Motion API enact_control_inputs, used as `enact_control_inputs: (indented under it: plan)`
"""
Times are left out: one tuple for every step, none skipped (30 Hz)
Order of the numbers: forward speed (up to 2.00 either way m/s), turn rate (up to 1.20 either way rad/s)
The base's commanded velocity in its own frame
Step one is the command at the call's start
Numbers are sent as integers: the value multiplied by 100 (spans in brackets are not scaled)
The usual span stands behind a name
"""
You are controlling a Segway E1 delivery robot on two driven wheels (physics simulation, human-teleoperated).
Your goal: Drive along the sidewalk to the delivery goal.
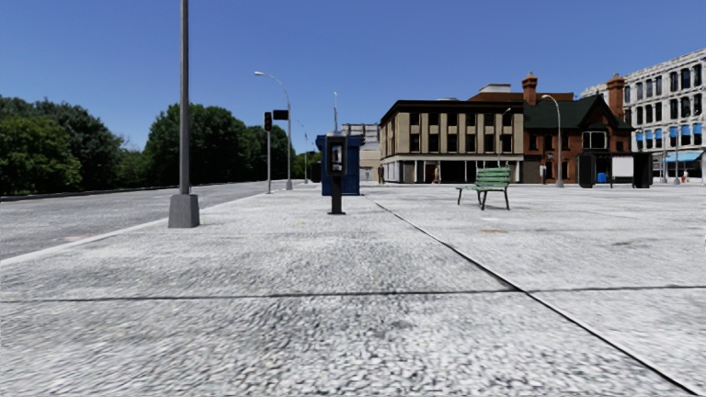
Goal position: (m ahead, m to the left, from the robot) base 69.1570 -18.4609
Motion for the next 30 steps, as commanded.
enact_control_inputs:
  plan:
    - [200, -37]
    - [200, -37]
    - [200, -37]
    - [200, -37]
    - [200, -37]
    - [200, -37]
    - [200, -37]
    - [200, -37]
    - [200, -37]
    - [200, -37]
    - [200, -37]
    - [200, -37]
    - [200, -37]
    - [200, -37]
    - [200, -37]
    - [200, -37]
    - [200, -37]
    - [200, 0]
    - [200, 0]
    - [200, 0]
    - [200, 0]
    - [200, 0]
    - [200, 0]
    - [200, 0]
    - [200, 0]
    - [200, 0]
    - [200, 0]
    - [200, 0]
    - [200, 0]
    - [200, 0]
